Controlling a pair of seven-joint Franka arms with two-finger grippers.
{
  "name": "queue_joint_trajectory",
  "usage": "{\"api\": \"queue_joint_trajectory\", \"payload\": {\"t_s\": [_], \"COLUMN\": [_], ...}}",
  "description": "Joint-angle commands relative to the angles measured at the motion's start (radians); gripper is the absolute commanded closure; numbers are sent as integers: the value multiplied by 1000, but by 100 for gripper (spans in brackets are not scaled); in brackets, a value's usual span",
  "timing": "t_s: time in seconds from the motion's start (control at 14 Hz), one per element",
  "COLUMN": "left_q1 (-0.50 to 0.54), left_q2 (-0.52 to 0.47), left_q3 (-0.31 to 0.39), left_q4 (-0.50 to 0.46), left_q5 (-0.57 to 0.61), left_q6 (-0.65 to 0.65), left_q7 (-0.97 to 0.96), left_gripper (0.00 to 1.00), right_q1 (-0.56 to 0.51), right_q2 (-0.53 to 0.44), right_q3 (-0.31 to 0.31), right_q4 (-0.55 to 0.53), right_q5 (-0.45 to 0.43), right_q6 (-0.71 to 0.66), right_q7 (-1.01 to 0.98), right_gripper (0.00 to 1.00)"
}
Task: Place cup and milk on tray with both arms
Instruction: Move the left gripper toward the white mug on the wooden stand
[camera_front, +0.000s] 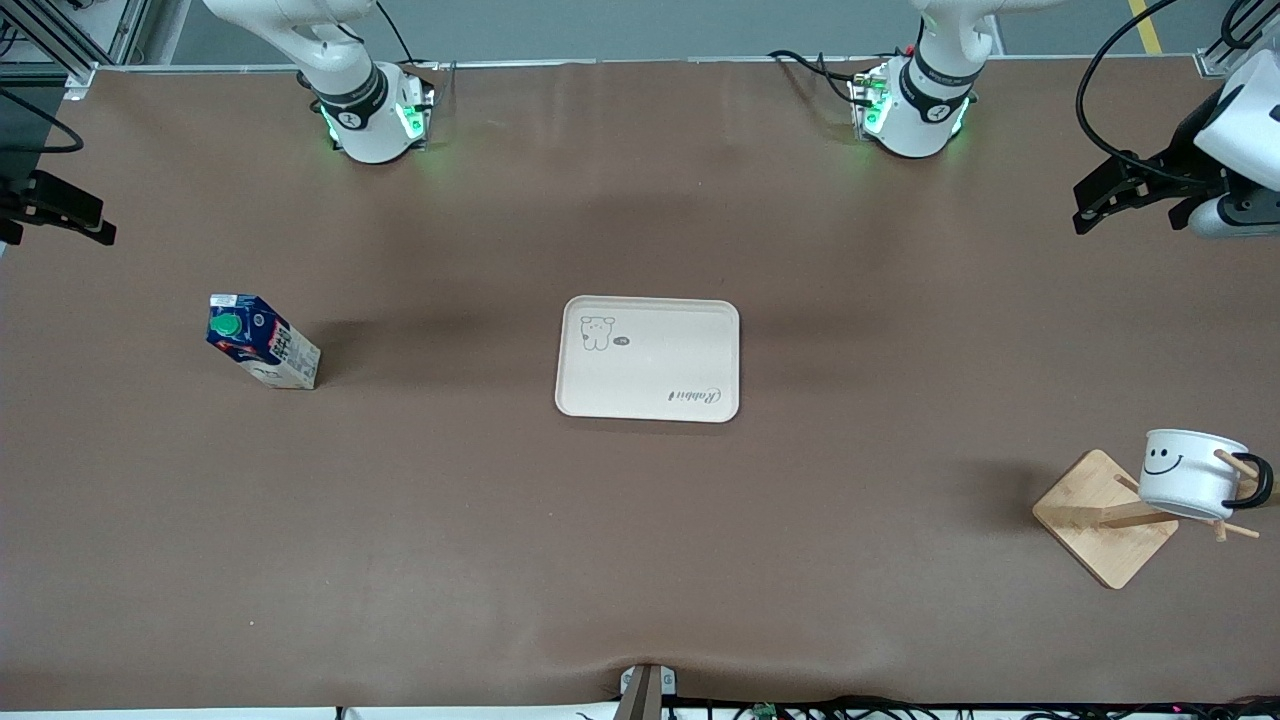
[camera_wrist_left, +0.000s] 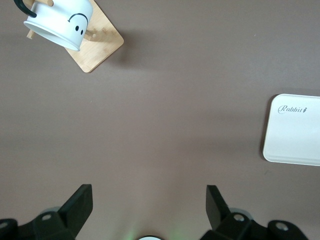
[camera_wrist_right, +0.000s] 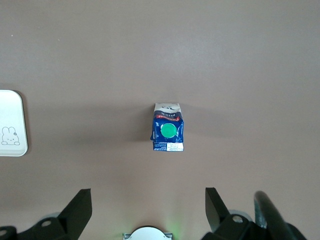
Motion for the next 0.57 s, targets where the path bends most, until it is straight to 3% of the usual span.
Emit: {"api": "queue_joint_trajectory", "payload": {"t_s": [0.0,0.29,0.5], "left_q1": [8,13,46], "left_q2": [8,25,20], "left_q3": [-6,5,6], "left_q4": [22,30,-19], "left_q5": [6,17,20], "left_q6": [-29,-29,49], "left_q7": [4,5,18], "left_gripper": [0,0,0], "right_q1": [-10,-13,-18], "right_q2": [6,18,35], "right_q3": [3,2,0], "right_q4": [15,12,13], "right_q5": [0,0,-4], "right_q6": [-4,-1,1], "right_q7": [13,12,13], "right_gripper": [0,0,0]}}
